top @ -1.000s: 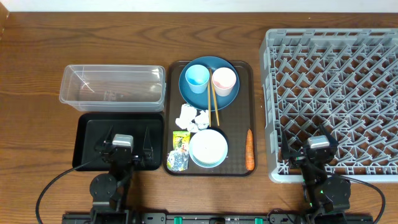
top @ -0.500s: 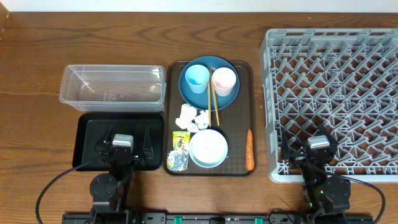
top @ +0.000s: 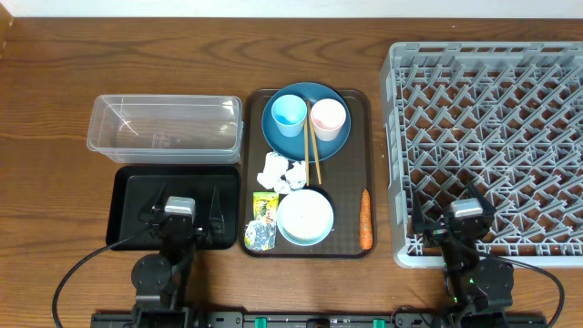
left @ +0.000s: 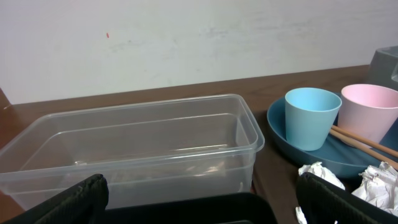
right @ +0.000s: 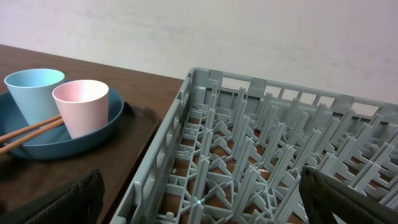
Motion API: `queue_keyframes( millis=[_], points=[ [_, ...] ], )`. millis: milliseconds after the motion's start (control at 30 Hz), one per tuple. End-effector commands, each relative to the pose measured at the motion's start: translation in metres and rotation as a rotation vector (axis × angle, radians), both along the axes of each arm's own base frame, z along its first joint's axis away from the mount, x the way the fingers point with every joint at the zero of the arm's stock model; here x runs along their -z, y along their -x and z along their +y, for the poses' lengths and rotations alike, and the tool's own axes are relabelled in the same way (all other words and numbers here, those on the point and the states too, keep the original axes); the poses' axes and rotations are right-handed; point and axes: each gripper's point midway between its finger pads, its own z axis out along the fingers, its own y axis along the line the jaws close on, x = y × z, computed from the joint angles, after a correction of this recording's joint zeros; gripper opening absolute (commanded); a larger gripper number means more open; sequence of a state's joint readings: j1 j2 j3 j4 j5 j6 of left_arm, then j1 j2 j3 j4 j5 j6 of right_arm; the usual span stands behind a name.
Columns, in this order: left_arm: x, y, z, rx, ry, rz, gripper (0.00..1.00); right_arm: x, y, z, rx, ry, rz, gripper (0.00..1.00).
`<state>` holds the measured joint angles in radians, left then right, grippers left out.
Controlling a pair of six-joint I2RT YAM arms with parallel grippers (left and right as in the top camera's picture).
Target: Sort waste into correct bins and load items into the dishwasher rack
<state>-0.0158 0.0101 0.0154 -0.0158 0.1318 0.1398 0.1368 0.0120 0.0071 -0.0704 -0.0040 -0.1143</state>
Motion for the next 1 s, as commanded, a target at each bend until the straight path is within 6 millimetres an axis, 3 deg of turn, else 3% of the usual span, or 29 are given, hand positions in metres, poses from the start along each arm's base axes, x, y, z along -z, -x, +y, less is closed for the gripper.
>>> queue_keyframes(
  millis=[0,533,667,967],
  points=[
    [0.014,0.002,-0.006,0.037,-0.013,0.045,0.98,0.002,0.0,0.002,-0.007,0.007,0.006,0.99],
    [0.009,0.001,-0.007,0.043,-0.016,0.023,0.98,0.002,0.0,0.002,-0.008,0.007,0.006,0.99],
    [-0.017,0.008,-0.035,0.209,0.038,-0.042,0.98,0.002,0.0,0.002,-0.007,0.007,0.006,0.99],
    [-0.093,0.037,-0.069,0.415,0.293,-0.034,0.98,0.002,0.0,0.002,-0.007,0.007,0.006,0.99]
  ],
)
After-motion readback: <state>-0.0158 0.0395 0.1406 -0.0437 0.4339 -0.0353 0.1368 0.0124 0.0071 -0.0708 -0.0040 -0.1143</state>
